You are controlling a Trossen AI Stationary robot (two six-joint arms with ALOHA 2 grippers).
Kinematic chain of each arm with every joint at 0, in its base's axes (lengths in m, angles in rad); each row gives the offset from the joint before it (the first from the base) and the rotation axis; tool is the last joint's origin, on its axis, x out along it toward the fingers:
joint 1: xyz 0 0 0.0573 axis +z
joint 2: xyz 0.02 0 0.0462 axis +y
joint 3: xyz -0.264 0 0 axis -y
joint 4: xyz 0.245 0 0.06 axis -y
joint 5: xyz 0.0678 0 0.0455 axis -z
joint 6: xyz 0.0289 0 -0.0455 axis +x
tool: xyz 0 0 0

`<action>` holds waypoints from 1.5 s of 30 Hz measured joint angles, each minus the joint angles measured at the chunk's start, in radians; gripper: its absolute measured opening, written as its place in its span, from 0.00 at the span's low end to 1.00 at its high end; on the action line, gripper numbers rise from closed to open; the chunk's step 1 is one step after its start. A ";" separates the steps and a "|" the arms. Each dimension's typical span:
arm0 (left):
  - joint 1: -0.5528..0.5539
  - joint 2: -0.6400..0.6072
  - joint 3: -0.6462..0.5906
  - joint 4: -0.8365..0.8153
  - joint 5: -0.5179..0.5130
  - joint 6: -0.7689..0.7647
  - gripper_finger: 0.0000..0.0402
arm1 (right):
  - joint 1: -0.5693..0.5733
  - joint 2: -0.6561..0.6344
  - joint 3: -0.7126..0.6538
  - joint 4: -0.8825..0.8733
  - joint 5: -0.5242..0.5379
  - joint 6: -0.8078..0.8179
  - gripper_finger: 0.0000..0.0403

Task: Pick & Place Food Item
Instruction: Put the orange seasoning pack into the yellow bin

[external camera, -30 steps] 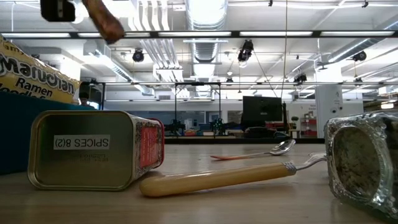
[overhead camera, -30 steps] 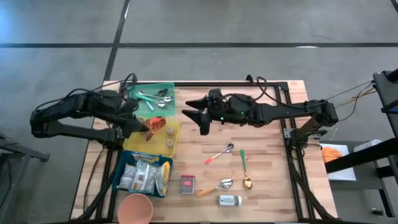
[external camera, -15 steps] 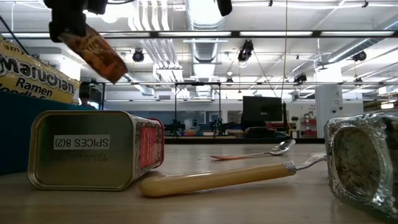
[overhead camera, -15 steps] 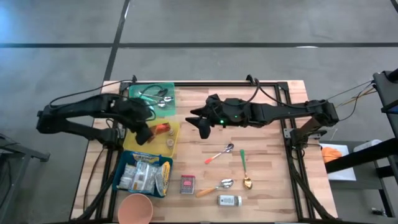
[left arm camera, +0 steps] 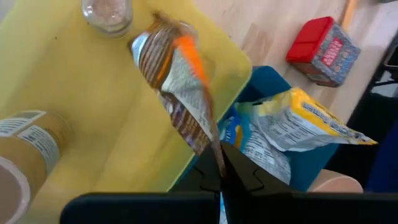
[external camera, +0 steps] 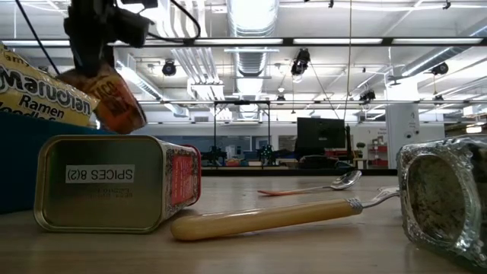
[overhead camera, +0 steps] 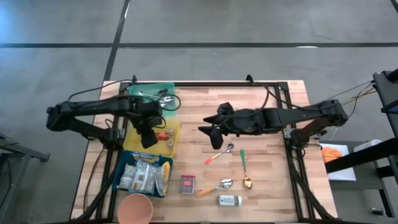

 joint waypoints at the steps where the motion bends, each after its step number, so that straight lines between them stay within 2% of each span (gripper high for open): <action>1: 0.013 0.010 0.000 -0.004 0.006 0.010 0.00 | 0.009 -0.006 0.000 -0.009 0.017 0.000 0.60; 6: 0.100 0.061 0.000 -0.060 0.082 0.076 0.00 | 0.044 -0.029 0.000 -0.049 0.082 -0.001 0.60; 17: 0.244 0.159 0.000 -0.165 0.103 0.173 0.00 | 0.068 -0.036 0.000 -0.076 0.091 -0.009 0.60; 28: 0.252 0.277 0.005 -0.160 0.097 0.197 0.00 | 0.068 -0.046 0.000 -0.098 0.090 -0.034 0.60; 39: 0.252 0.391 0.162 -0.163 -0.006 0.203 0.00 | 0.068 -0.096 0.000 -0.102 0.087 -0.011 0.60; 45: 0.252 0.448 0.195 -0.179 -0.009 0.202 0.00 | 0.068 -0.156 0.000 -0.135 0.086 -0.008 0.60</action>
